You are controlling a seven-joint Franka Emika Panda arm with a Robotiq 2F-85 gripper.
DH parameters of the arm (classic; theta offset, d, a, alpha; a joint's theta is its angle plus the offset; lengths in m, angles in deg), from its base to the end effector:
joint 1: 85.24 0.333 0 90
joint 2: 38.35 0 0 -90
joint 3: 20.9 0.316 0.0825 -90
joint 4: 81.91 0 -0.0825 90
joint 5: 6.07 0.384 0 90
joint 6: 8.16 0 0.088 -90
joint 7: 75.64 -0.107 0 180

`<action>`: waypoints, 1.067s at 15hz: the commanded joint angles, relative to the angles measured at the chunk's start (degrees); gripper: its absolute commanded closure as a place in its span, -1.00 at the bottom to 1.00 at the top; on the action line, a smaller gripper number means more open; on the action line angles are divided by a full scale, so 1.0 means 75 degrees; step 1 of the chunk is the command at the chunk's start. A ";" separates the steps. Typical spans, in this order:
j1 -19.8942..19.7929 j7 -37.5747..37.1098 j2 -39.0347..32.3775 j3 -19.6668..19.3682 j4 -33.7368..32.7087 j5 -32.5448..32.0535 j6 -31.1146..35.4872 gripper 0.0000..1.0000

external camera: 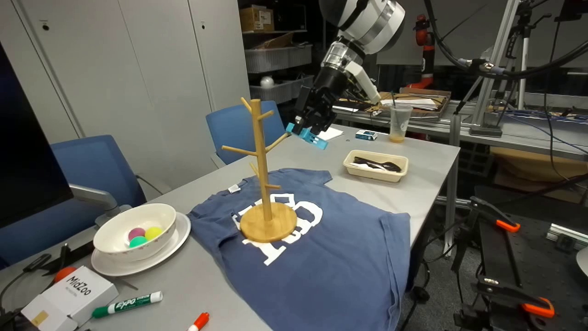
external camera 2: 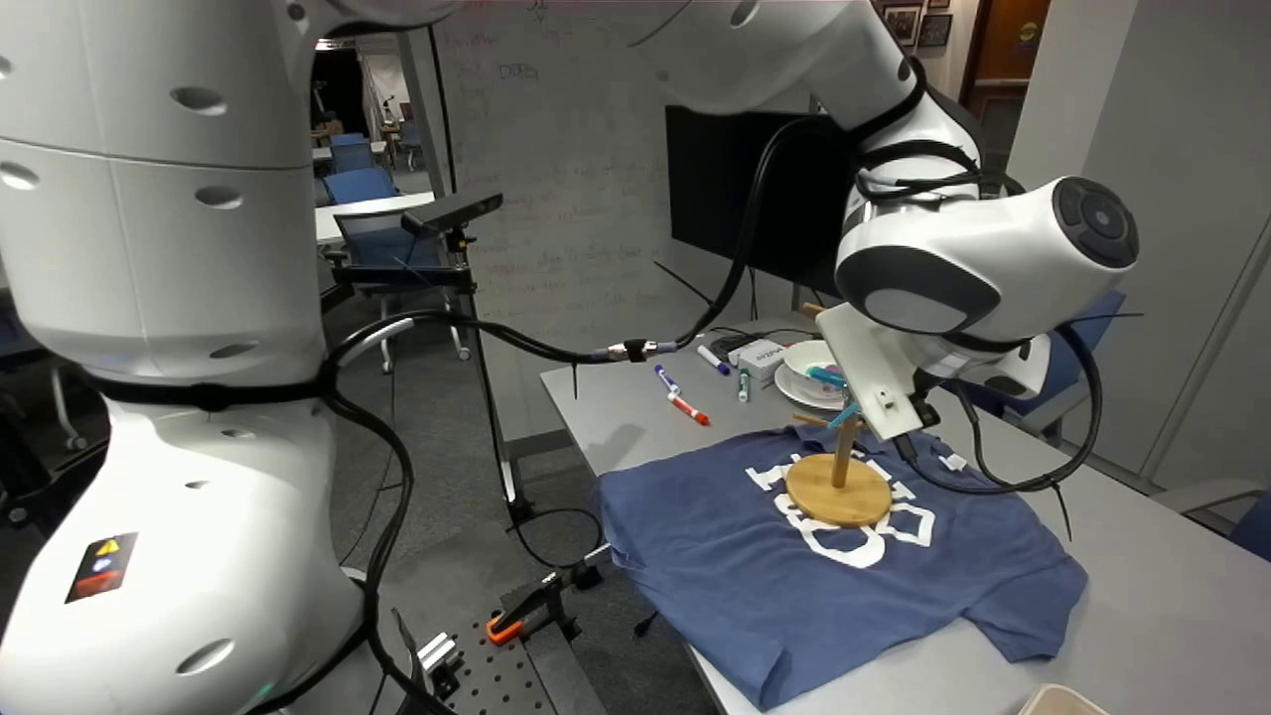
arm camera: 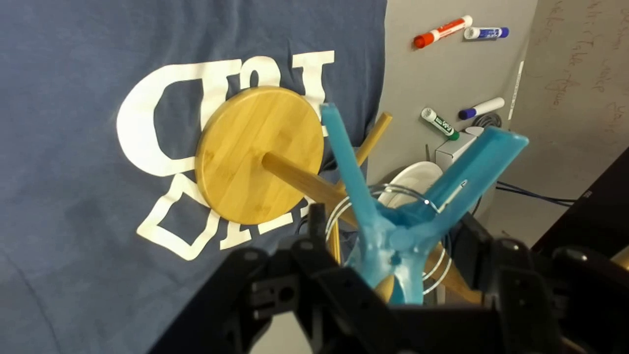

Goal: Hang the peg on the stand

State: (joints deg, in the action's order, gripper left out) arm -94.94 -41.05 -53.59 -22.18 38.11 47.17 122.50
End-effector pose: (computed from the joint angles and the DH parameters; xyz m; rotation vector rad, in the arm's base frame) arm 0.5706 -0.0910 0.2945 -2.4729 0.3050 -0.2469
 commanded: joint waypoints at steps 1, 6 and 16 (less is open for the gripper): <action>0.0045 0.0126 -0.0271 -0.0045 -0.0307 -0.0083 0.0010 0.28; 0.0040 0.0172 -0.0376 0.0023 -0.0484 -0.0022 -0.0021 0.28; 0.0065 0.0209 -0.0729 0.0178 -0.0794 0.0017 -0.0039 0.28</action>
State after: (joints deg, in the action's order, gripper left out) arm -94.79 -40.59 -57.36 -20.99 34.14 47.20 122.50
